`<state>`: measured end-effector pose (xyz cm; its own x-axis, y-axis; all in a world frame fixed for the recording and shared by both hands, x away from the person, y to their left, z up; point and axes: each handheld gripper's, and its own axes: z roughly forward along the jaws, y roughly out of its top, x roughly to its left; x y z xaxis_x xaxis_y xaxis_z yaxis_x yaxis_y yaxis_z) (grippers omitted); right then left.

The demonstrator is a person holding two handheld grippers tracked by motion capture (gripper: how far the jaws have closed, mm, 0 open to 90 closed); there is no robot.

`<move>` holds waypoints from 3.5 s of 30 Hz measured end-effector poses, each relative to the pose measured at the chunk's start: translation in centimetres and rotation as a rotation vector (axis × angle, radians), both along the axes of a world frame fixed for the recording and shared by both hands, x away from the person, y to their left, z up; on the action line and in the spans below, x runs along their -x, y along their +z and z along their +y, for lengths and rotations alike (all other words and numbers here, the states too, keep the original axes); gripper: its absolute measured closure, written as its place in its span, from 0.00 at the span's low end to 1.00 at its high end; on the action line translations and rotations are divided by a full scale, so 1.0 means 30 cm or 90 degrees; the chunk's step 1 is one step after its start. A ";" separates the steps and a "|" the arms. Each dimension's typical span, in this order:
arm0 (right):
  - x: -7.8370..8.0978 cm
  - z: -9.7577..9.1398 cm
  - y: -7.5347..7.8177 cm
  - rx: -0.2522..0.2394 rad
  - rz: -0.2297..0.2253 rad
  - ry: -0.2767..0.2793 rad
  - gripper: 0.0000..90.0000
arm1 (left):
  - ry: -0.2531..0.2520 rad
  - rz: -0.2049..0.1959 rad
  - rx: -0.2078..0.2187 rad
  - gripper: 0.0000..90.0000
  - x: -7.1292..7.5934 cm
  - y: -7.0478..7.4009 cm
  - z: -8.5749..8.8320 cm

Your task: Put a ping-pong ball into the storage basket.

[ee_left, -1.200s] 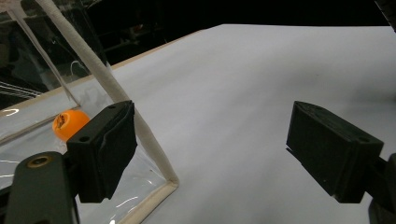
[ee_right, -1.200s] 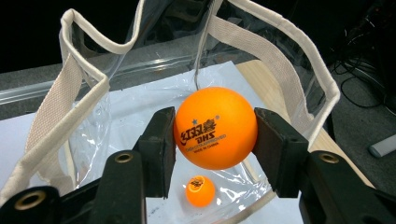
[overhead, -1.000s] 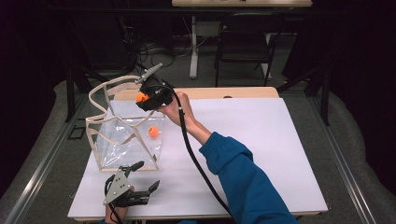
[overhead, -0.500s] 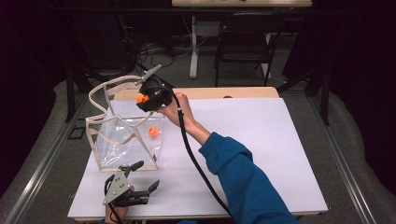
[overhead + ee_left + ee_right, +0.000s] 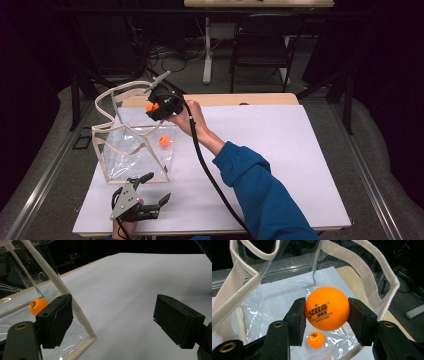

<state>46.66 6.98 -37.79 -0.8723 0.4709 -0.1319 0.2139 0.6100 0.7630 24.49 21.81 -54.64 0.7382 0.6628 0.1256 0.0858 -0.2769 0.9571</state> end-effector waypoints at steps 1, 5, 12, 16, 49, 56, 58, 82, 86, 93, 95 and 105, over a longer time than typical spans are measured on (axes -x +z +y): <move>-0.002 0.000 0.001 -0.001 -0.001 0.000 0.56 | 0.000 0.000 -0.001 0.17 0.000 0.000 0.000; 0.000 0.005 0.004 -0.001 -0.004 0.003 0.56 | -0.001 0.001 -0.005 0.17 -0.001 -0.001 -0.002; 0.001 0.021 -0.003 0.011 -0.001 0.008 0.56 | -0.001 -0.001 -0.005 0.17 0.000 -0.001 -0.004; 0.001 0.036 -0.009 0.023 0.000 0.010 0.56 | -0.002 0.001 -0.007 0.17 0.000 -0.002 -0.004; -0.013 -0.039 0.021 -0.025 0.072 0.007 0.11 | -0.004 0.000 -0.011 0.17 0.005 0.000 -0.001; -0.005 -0.085 0.037 -0.029 0.084 0.014 0.03 | -0.001 0.001 -0.010 0.17 0.004 0.000 0.001; -0.005 -0.098 0.038 -0.029 0.086 0.014 0.02 | 0.001 0.001 -0.010 0.17 0.004 0.000 0.001; 0.034 -0.267 0.018 -0.047 0.097 0.000 0.00 | 0.006 0.001 -0.010 0.17 0.019 -0.001 0.009; 0.047 -0.297 0.006 -0.045 0.098 -0.005 0.00 | 0.007 -0.002 -0.012 0.17 0.024 0.000 0.007; 0.068 -0.343 -0.018 -0.034 0.098 -0.012 0.00 | 0.010 0.002 -0.013 0.17 0.023 -0.003 0.006; 0.071 -0.356 -0.026 -0.032 0.095 -0.013 0.00 | 0.011 0.002 -0.014 0.17 0.024 -0.003 0.008; 0.094 -0.403 -0.066 -0.022 0.099 -0.024 0.00 | 0.014 -0.001 -0.019 0.17 0.024 -0.002 0.010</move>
<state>43.83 -5.10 -39.78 -0.8625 0.5057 0.0199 0.3529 0.5728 0.7398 23.76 22.11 -54.69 0.7236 0.6744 0.1468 0.0899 -0.3030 0.9488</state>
